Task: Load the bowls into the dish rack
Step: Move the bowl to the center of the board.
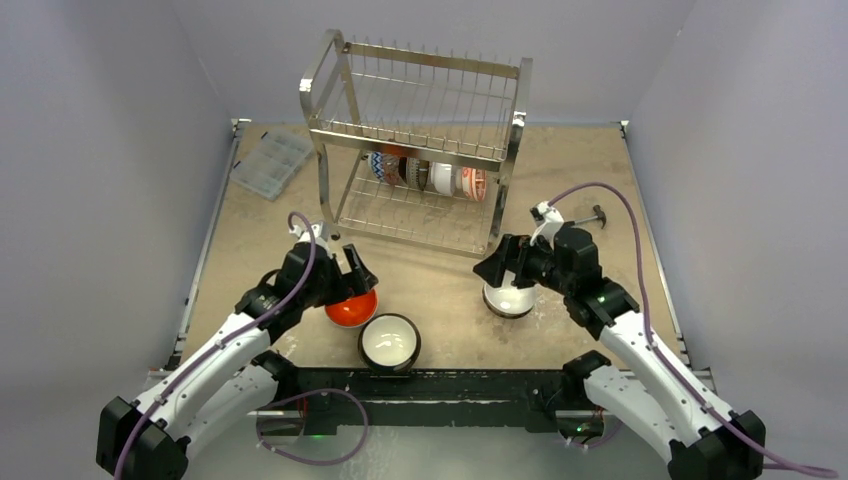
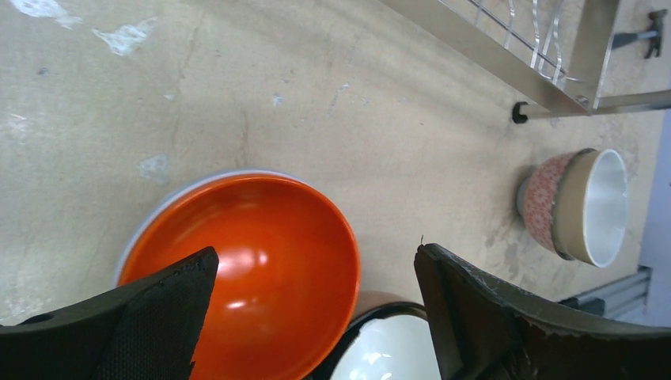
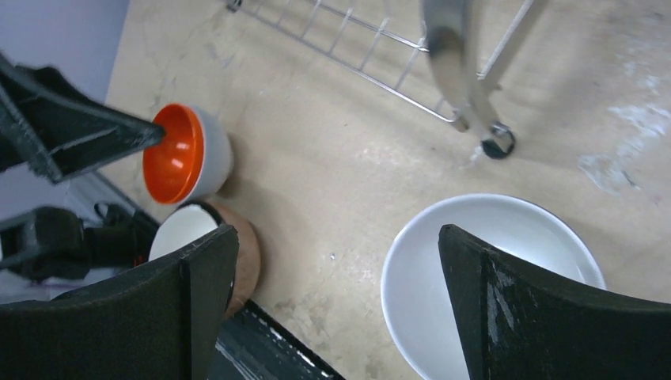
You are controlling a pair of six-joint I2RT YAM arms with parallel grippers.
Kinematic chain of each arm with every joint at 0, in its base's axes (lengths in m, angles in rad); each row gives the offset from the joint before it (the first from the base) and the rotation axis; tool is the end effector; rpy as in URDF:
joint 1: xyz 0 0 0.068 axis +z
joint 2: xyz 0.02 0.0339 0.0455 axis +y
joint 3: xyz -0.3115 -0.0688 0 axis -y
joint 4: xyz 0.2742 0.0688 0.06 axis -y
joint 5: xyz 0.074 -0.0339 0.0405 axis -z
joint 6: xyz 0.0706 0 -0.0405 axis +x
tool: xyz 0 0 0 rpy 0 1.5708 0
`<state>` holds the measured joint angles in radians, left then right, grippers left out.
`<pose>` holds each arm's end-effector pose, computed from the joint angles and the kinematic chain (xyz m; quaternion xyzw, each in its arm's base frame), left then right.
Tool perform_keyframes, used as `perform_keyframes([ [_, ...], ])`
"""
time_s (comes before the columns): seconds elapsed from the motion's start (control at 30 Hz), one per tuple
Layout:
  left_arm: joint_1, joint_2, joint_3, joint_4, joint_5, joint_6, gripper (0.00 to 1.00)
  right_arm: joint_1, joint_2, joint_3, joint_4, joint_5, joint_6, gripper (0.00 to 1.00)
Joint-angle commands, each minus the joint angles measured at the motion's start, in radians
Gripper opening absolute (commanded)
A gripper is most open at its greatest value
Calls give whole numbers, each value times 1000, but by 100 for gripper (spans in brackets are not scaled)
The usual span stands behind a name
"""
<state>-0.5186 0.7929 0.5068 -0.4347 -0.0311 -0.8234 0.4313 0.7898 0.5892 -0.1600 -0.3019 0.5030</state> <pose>0.1661 -0.0923 0.2202 -0.1446 0.8994 -0.2452 0.3317 0.1853 0.1084 0.2890 -0.0563 0.8156 0.3637 0.4464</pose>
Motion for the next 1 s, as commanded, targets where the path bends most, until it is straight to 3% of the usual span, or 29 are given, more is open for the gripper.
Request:
perform_keyframes([
  [0.0, -2, -5, 52, 84, 106, -26, 94, 2, -57, -4, -89, 206, 121, 99],
  [0.27, -10, 15, -8, 389, 275, -124, 93, 2, -73, -16, -164, 508, 303, 99],
  [0.4, -25, 18, -36, 503, 286, -164, 93, 1, -79, -88, -117, 540, 363, 99],
  [0.6, -26, 39, -14, 469, 269, -144, 93, 2, -40, -206, 16, 403, 379, 99],
  [0.97, -26, 50, -2, 451, 260, -136, 92, 2, 26, -235, 252, 125, 128, 97],
])
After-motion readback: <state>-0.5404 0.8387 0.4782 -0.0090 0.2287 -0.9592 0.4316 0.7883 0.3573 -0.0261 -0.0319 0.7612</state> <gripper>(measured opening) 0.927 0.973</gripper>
